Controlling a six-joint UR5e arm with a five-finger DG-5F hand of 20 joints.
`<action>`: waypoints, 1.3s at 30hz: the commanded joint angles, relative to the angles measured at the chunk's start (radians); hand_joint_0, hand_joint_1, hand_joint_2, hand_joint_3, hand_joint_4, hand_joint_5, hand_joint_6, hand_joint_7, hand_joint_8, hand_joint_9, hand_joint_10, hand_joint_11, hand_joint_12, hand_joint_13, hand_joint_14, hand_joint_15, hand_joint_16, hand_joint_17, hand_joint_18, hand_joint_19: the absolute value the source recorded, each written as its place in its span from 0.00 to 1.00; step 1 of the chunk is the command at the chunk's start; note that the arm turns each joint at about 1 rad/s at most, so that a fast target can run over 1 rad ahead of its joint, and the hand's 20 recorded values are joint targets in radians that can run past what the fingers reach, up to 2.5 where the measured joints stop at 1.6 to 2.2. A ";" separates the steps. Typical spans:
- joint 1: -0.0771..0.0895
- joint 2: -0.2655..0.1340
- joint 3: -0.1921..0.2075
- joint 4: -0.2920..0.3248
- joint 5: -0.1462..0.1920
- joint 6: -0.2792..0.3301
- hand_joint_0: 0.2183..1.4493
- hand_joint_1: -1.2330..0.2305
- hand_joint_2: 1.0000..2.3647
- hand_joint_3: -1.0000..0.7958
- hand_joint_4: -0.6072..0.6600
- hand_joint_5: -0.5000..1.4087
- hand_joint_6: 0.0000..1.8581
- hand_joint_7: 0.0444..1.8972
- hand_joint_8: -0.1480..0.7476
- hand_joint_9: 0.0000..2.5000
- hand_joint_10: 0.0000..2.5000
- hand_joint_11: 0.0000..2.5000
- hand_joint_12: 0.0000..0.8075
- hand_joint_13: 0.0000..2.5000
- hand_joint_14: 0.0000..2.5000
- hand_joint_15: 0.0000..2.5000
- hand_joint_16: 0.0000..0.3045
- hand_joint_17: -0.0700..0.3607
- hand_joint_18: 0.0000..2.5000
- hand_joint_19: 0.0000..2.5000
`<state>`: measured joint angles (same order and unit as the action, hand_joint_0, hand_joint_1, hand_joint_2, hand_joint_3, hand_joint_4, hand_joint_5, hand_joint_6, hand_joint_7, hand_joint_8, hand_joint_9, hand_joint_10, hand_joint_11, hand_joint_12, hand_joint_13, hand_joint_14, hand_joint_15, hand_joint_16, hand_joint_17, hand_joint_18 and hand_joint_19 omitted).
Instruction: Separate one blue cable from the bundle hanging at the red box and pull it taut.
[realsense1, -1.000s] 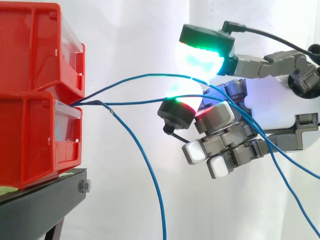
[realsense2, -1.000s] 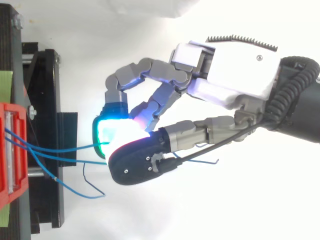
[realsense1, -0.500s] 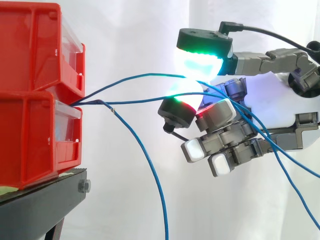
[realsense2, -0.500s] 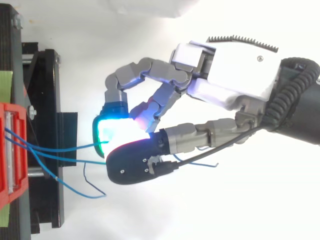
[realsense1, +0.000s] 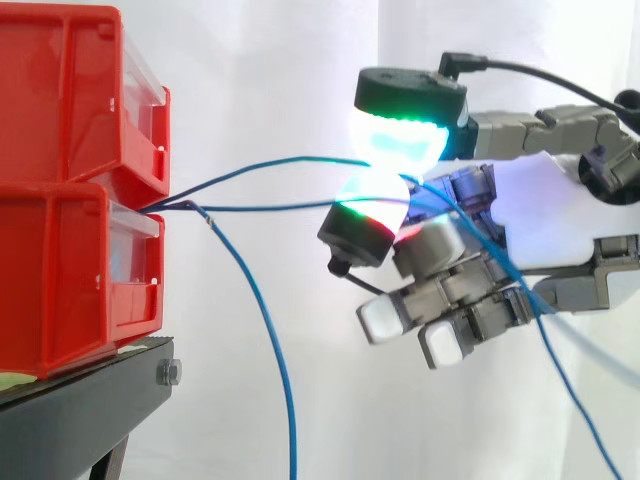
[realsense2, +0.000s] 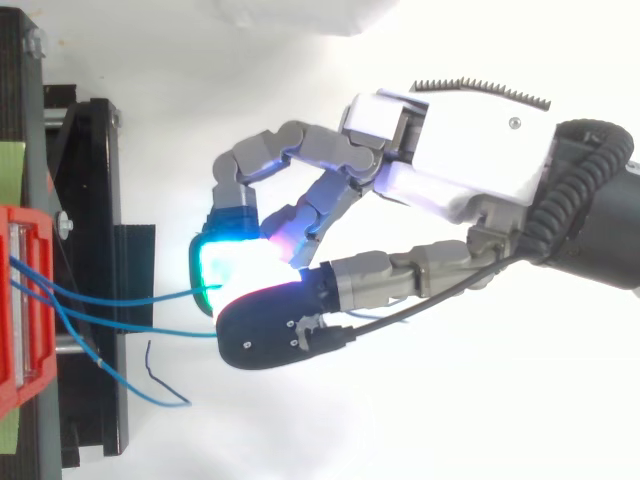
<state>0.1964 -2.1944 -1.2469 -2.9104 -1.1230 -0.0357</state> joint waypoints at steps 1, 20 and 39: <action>0.000 -0.001 -0.017 0.036 0.002 0.000 0.31 0.32 0.01 0.57 0.49 0.21 0.46 0.71 0.53 0.26 0.00 0.11 0.48 0.26 0.00 0.08 0.17 0.44 0.35 0.16; 0.000 -0.002 -0.017 0.043 -0.001 0.002 0.31 0.31 0.01 0.56 0.49 0.21 0.46 0.72 0.53 0.24 0.00 0.06 0.47 0.22 0.00 0.06 0.17 0.43 0.30 0.15; 0.012 -0.001 -0.057 0.112 0.088 0.255 0.31 0.33 0.01 0.54 0.51 0.20 0.46 0.69 0.58 0.35 0.01 0.42 0.46 0.39 0.01 0.30 0.14 0.39 0.37 0.19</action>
<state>0.2059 -2.1959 -1.3035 -2.7949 -1.0492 0.1929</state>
